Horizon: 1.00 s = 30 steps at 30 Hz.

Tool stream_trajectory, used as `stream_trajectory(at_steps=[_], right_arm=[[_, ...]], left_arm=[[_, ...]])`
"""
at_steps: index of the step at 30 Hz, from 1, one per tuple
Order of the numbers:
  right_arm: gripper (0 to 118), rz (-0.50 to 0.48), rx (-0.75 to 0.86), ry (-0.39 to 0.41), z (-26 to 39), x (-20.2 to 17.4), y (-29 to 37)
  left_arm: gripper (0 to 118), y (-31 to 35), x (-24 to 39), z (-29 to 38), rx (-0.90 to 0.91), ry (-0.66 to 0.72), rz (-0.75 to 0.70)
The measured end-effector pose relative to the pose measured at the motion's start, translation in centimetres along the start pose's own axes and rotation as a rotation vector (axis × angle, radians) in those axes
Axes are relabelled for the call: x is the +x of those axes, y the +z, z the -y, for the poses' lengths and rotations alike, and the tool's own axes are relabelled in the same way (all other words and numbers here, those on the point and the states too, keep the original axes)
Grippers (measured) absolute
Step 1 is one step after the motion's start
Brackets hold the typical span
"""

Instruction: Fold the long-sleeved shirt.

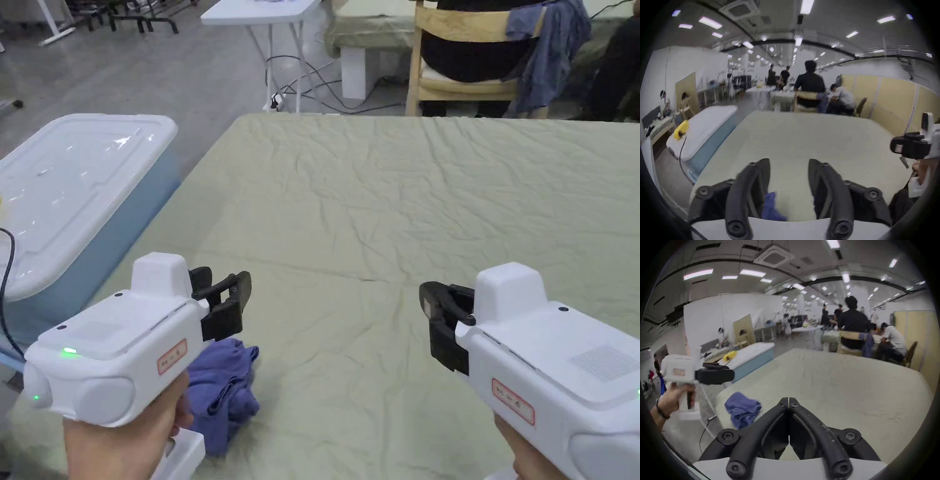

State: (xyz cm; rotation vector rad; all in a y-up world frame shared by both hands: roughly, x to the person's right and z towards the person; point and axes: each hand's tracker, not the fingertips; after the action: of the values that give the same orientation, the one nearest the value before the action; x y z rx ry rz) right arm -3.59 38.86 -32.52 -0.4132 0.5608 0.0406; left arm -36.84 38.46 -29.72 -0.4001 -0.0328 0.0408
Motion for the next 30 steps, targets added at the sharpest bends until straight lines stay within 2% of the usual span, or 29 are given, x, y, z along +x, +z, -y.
stream_trajectory(at_steps=[3, 6, 8, 13, 20, 30], right_arm=[[1, 0.121, 0.073, -0.003, -1.0, 2.6, 3.7], [1, 0.225, 0.13, -0.034, -1.9, 5.7, 6.9], [1, 0.329, 0.16, -0.023, -2.4, 7.8, 9.2], [1, 0.493, 0.198, -0.023, -3.6, 12.6, 13.0], [1, 0.568, 0.203, 0.004, -4.7, 16.7, 14.7], [1, 0.566, 0.204, -0.036, -5.5, 18.9, 15.1]], left_arm=[[15, 0.5, 5.7, -2.1, 0.071, 0.004, 0.023], [5, 0.9, 11.3, -3.8, 0.137, -0.074, 0.048], [4, 1.0, 14.2, -4.9, 0.167, -0.048, 0.06], [0, 0.5, 19.1, -7.7, 0.201, -0.065, 0.055], [0, -1.2, 21.3, -10.4, 0.208, -0.059, -0.005], [0, -1.9, 21.4, -10.5, 0.169, -0.073, -0.018]])
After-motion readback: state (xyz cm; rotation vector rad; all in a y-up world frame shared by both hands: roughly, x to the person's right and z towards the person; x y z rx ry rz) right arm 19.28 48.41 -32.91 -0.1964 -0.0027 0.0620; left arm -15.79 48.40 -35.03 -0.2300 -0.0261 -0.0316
